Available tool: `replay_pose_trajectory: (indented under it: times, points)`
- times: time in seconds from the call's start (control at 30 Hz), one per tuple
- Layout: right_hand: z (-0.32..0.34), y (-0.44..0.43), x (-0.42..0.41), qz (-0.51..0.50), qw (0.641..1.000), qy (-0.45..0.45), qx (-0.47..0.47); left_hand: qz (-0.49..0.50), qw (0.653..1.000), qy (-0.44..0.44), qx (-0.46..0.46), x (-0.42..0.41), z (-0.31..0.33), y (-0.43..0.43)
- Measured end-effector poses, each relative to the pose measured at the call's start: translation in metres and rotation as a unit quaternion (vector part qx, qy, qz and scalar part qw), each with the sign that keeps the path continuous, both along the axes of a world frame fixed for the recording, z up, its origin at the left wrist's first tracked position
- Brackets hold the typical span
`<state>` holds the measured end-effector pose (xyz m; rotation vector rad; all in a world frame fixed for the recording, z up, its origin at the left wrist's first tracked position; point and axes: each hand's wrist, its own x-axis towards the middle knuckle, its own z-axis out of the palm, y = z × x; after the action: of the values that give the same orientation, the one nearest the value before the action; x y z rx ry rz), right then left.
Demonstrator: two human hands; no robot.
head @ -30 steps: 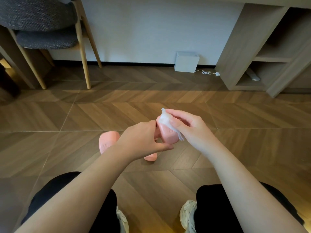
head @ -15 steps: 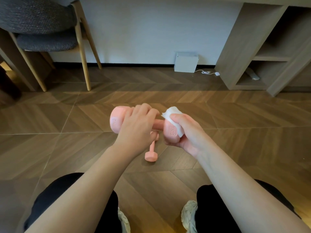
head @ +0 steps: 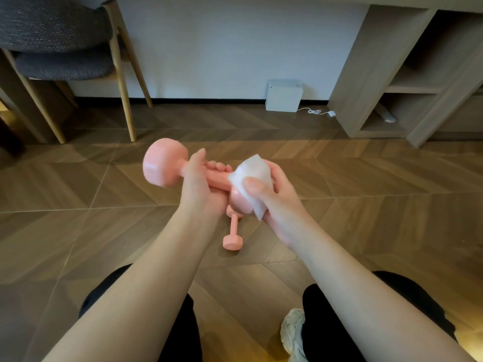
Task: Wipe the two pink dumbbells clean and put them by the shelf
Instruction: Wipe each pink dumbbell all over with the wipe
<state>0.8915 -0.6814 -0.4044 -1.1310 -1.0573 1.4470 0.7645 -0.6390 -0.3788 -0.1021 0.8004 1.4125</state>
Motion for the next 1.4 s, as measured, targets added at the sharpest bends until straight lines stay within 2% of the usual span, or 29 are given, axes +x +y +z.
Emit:
replay_pose_trajectory:
  times: [0.1, 0.23, 0.37, 0.57, 0.7, 0.77, 0.87, 0.97, 1.1, 1.3, 1.4]
  points:
    - [0.001, -0.003, -0.006, 0.045, 0.997, -0.067, 0.01, 0.04, 0.998, -0.013, -0.048, -0.006, -0.003, 0.004]
    - [0.0, -0.006, -0.009, 0.058, 0.997, -0.051, -0.028, 0.03, 0.999, 0.007, -0.016, -0.009, -0.003, 0.006]
    - [-0.002, -0.003, -0.009, 0.037, 0.998, -0.001, -0.043, 0.033, 0.999, -0.003, 0.003, -0.009, -0.002, 0.003]
    - [-0.004, 0.003, -0.005, 0.012, 0.985, 0.118, -0.123, 0.037, 0.999, -0.016, 0.004, -0.013, 0.001, 0.002]
    - [-0.003, 0.001, -0.001, 0.064, 0.977, 0.182, -0.086, 0.056, 0.997, -0.045, 0.016, -0.019, 0.008, 0.001]
    - [-0.002, 0.0, 0.0, 0.101, 0.98, 0.164, -0.055, 0.071, 0.996, -0.056, 0.015, -0.022, 0.01, 0.001]
    - [-0.005, 0.003, -0.003, 0.123, 0.989, 0.084, 0.003, 0.076, 0.995, -0.064, 0.005, -0.026, 0.008, 0.002]
    - [-0.006, 0.005, -0.008, 0.085, 0.996, 0.018, 0.036, 0.068, 0.996, -0.063, -0.007, -0.025, 0.005, 0.003]
    - [-0.004, 0.005, -0.014, 0.025, 0.999, -0.036, 0.024, 0.048, 0.997, -0.058, -0.019, -0.018, 0.003, 0.001]
    - [-0.001, 0.006, -0.006, 0.052, 0.996, 0.076, -0.013, 0.062, 0.996, -0.065, -0.017, -0.019, 0.009, 0.006]
    - [-0.003, 0.006, 0.001, 0.111, 0.992, 0.062, 0.02, 0.051, 0.996, -0.071, -0.027, -0.024, 0.006, 0.008]
